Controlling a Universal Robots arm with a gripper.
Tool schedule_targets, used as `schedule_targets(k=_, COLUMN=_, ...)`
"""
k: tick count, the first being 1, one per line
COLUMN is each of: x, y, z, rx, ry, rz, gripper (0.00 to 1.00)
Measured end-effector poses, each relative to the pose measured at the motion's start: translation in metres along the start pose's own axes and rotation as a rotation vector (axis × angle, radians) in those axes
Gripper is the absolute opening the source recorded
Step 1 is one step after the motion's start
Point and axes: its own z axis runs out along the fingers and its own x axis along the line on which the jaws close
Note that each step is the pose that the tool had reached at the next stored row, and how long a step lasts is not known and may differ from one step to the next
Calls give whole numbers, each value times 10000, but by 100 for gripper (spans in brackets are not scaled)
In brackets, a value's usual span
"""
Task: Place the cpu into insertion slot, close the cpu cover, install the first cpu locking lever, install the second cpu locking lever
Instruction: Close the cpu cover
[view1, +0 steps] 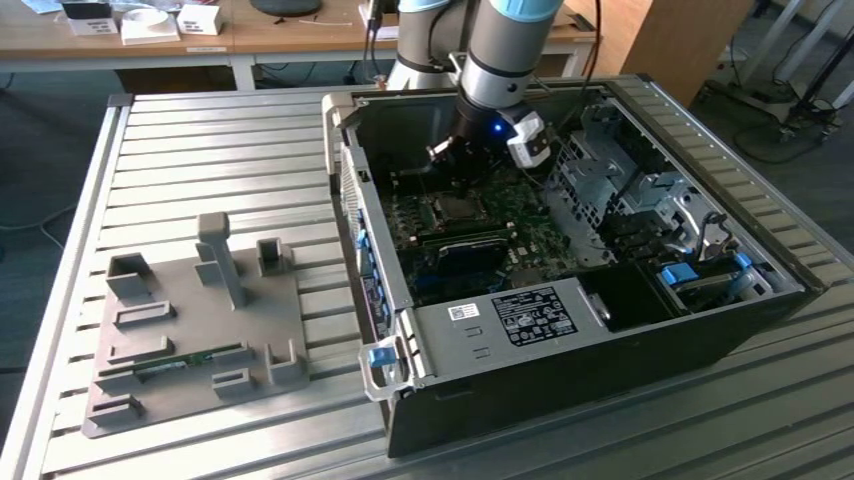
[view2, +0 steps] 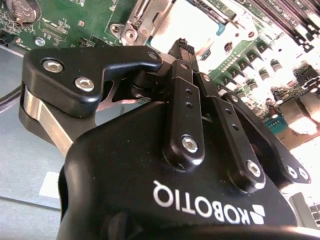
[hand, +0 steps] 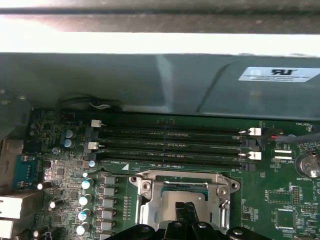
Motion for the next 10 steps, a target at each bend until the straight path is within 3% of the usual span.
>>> schedule_targets(k=10, x=6, y=-6, z=1, rx=7, ry=-4, rz=0, gripper=11)
